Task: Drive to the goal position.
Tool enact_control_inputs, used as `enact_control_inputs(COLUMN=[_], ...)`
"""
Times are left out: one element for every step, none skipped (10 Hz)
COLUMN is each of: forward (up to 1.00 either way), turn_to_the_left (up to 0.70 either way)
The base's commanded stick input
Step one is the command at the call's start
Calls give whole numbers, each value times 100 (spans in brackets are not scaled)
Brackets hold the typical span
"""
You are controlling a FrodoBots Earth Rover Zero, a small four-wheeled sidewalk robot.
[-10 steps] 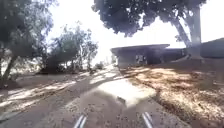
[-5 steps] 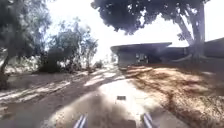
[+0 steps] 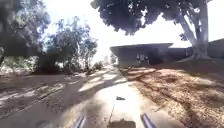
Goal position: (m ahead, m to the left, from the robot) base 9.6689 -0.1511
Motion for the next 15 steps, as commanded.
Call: enact_control_inputs(forward=[100,100,100,100,100,100,100,100,100,100,100,100,100,100,100], turn_to_the_left=[0,0,0,15,30,0,0,0,0,0,0,0,0,0,0])
